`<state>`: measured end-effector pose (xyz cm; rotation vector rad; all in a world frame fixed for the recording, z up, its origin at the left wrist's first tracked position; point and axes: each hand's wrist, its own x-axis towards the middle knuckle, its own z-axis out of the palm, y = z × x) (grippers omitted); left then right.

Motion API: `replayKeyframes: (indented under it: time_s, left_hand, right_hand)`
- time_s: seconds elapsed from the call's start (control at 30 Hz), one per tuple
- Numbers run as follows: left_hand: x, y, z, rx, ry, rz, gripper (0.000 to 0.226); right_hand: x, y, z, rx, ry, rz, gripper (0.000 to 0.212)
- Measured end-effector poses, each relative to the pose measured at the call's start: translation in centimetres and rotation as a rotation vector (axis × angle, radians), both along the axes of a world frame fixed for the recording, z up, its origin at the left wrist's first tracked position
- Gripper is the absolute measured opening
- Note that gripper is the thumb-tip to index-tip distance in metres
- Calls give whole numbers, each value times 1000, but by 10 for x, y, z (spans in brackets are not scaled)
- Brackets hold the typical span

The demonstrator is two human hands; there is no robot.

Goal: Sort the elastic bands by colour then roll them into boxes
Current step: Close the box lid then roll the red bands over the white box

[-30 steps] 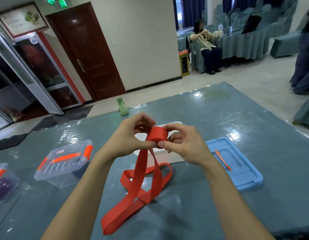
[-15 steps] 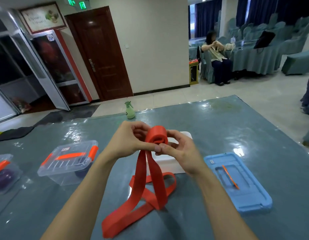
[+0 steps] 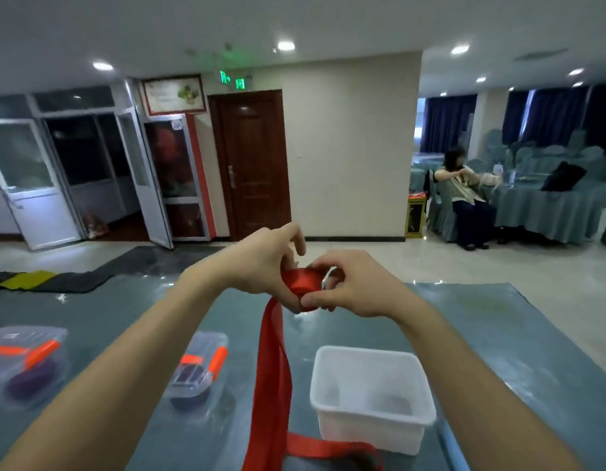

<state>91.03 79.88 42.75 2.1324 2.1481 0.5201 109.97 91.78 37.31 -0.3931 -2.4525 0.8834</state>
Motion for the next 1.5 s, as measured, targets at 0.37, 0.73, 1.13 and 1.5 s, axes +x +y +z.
replayKeyframes:
  time_s: [0.37,0.73,1.13,1.5]
  left_hand:
    - [-55,-4,67,495,-722,-178,50]
    - [-66,3,123,407,-727,-237,71]
    - [-41,38,72,461,-852,-199,58]
    - [12,67,45,188,-345,-185,55]
  right_hand:
    - [-46,14,128,-285,476,100,52]
    - [-58,22,140,-573,570,245,54]
    - [-38,27,104,-659,626,117,46]
    - [47,51,56,-157,158,-122,41]
